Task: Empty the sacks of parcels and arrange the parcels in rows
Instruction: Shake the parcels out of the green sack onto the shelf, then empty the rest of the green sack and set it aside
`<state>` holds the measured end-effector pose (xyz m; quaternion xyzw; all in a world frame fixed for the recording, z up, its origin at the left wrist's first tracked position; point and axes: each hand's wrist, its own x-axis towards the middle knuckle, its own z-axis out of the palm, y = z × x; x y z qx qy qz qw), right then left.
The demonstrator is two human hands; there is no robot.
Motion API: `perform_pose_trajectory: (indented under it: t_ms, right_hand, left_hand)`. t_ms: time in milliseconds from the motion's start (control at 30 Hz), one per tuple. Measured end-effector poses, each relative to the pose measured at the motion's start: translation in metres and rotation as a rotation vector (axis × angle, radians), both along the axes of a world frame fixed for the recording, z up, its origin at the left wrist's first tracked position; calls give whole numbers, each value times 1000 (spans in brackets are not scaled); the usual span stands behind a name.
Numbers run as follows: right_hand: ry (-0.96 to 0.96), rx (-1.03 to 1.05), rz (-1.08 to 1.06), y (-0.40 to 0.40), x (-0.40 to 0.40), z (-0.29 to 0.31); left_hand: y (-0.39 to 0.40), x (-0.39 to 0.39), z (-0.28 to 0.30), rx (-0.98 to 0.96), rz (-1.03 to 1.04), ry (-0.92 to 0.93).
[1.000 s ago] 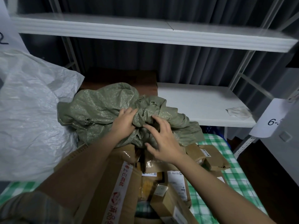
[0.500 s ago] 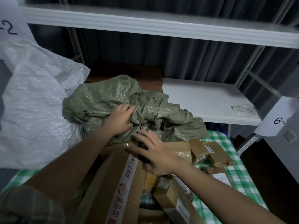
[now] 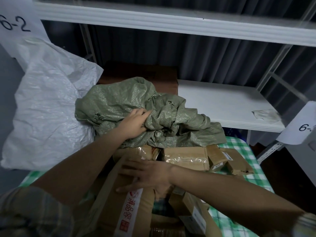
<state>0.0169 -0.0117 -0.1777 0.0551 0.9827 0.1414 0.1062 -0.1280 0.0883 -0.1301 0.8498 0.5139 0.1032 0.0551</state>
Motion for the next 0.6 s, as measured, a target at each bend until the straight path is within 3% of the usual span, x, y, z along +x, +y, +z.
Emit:
perform_pose_trajectory:
  t_ms: [100,333,533,600]
  right_hand:
    - [125,-91,24,1,-6,2]
    - [-53,72,-25,-1,-7,19]
    - [-53,41,-87,1,4,50]
    - [51,-41,-99,0,7,61]
  left_hand:
    - [-1,-1,0,-10,-7,12]
    - [3,-4,9,-34,-16,89]
    - [8,-7,17,-70,-18,180]
    - [10,-7,20,-81,-35,169]
